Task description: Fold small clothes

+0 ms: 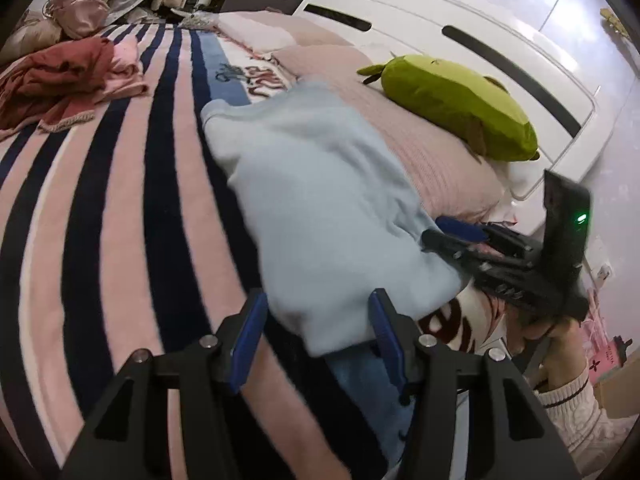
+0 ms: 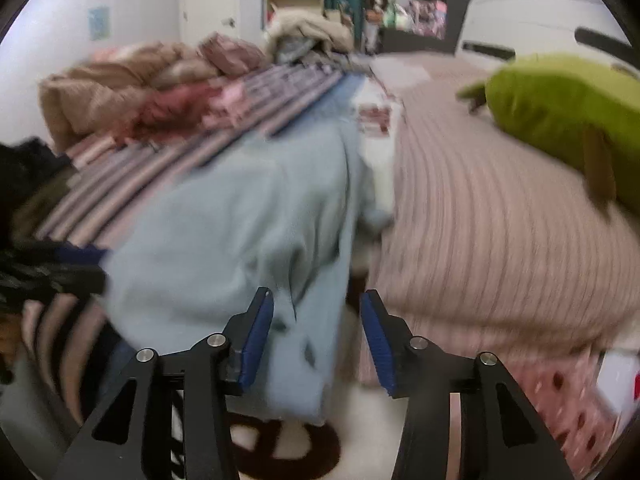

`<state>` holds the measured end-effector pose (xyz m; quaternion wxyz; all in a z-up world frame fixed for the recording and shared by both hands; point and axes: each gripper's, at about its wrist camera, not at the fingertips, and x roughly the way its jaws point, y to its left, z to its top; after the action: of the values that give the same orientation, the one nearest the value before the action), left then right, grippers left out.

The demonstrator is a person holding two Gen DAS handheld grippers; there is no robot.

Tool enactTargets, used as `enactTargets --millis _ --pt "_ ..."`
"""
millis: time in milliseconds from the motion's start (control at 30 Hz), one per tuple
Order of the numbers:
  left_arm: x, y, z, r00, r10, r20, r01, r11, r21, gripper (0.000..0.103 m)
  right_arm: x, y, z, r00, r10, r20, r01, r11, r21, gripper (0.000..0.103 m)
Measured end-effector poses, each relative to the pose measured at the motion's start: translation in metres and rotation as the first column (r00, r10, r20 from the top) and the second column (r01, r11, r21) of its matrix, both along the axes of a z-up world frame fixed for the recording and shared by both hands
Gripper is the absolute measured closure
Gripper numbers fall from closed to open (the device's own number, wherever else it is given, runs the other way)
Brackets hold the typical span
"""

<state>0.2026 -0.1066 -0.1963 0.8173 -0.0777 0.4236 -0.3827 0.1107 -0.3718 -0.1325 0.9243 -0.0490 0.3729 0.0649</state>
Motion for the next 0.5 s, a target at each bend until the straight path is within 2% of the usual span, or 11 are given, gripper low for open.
enactTargets --millis 33,100,167,200,233,267,300,367,400,433,500 --pt "0.003 0.001 0.003 1.000 0.005 0.007 -0.005 1.000 -0.008 0.051 0.003 0.000 0.012 1.000 0.020 0.021 -0.020 1.000 0.005 0.058" --pt "0.010 0.000 0.006 1.000 0.013 0.011 -0.013 1.000 -0.006 0.041 0.016 0.003 0.024 0.998 0.054 0.027 -0.054 0.998 0.019 0.057" --pt "0.018 -0.006 0.004 1.000 -0.004 -0.004 0.004 1.000 0.004 0.034 0.037 0.009 0.025 0.996 0.087 -0.013 -0.086 0.996 0.035 0.054" --pt "0.023 -0.009 0.000 1.000 -0.011 -0.015 0.011 1.000 -0.001 0.032 0.051 0.012 0.018 0.994 0.096 -0.051 -0.095 0.995 0.028 0.057" --pt "0.027 -0.011 -0.004 0.999 -0.013 -0.032 0.013 1.000 -0.008 0.032 0.063 0.014 0.009 0.994 0.075 -0.081 -0.076 0.997 -0.007 0.061" --pt "0.030 -0.012 -0.008 0.999 -0.015 -0.045 0.014 1.000 -0.013 0.032 0.069 0.015 0.004 0.994 0.054 -0.091 -0.058 0.997 -0.042 0.085" --pt "0.034 -0.015 -0.013 0.998 -0.018 -0.060 0.016 1.000 -0.026 0.032 0.074 0.015 -0.005 0.996 0.008 -0.091 -0.019 0.993 -0.120 0.099" --pt "0.039 -0.021 -0.020 0.996 -0.029 -0.088 0.025 0.999 -0.047 0.032 0.074 0.010 -0.017 0.996 -0.023 -0.088 0.007 0.984 -0.177 0.096" --pt "0.042 -0.025 -0.025 0.993 -0.036 -0.112 0.030 0.998 -0.057 0.034 0.069 0.006 -0.022 0.995 -0.033 -0.094 0.016 0.984 -0.180 0.097" --pt "0.044 -0.030 -0.030 0.990 -0.046 -0.131 0.038 0.997 -0.064 0.047 0.064 0.003 -0.024 0.995 -0.035 -0.095 0.017 0.982 -0.186 0.097" --pt "0.043 -0.035 -0.034 0.990 -0.046 -0.132 0.040 0.998 -0.052 0.057 0.053 0.000 -0.025 0.995 -0.042 -0.090 0.023 0.980 -0.199 0.097"
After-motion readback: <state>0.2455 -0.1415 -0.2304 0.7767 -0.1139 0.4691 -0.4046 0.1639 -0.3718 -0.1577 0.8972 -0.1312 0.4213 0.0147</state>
